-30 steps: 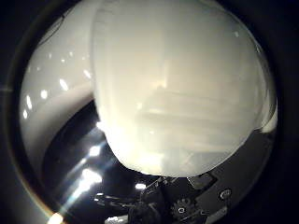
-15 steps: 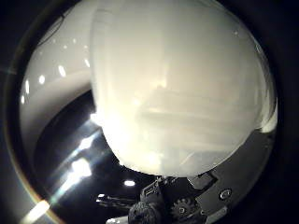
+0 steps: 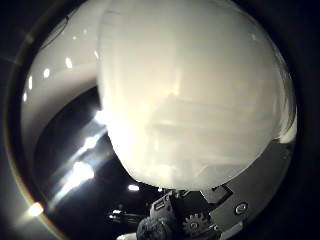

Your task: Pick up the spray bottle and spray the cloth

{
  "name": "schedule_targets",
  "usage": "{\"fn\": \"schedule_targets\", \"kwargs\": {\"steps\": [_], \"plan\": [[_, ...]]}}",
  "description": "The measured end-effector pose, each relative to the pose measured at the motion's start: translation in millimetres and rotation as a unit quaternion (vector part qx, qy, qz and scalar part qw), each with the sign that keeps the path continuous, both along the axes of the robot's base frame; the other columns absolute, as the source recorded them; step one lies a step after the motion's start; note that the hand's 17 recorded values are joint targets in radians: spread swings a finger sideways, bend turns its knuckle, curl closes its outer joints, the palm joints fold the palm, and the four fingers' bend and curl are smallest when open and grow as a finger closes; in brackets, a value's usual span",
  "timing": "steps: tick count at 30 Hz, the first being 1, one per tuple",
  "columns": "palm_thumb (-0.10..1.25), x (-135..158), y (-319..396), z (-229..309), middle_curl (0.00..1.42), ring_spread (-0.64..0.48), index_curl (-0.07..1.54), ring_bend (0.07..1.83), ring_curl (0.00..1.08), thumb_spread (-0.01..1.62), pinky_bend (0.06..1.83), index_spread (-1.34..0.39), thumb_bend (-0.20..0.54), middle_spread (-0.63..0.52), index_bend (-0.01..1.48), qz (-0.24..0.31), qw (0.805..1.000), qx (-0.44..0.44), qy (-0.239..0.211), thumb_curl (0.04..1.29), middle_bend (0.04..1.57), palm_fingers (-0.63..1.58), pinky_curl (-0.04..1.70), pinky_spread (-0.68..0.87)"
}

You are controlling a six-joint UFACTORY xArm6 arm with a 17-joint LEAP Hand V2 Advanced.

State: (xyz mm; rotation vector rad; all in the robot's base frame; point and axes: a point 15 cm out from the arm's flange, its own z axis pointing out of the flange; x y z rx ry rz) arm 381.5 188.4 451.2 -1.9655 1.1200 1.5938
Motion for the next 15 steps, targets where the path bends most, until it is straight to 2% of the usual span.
{"fn": "schedule_targets", "kwargs": {"steps": [8, 15], "plan": [[0.83, 12.9, 30.3, 10.0, 1.04, -0.28, 1.13, 1.31, 0.84, 1.20, 0.99, -0.55, -0.014, -0.26, 0.60, -0.024, 0.999, 0.017, -0.035, 0.37, 1.05, 0.88, 1.30, -0.40], [0.84, 35.9, 51.4, 5.2, 1.04, -0.28, 1.13, 1.32, 0.84, 1.20, 0.99, -0.55, -0.014, -0.27, 0.60, -0.060, 0.995, 0.015, -0.077, 0.38, 1.05, 0.87, 1.31, -0.40]]}}
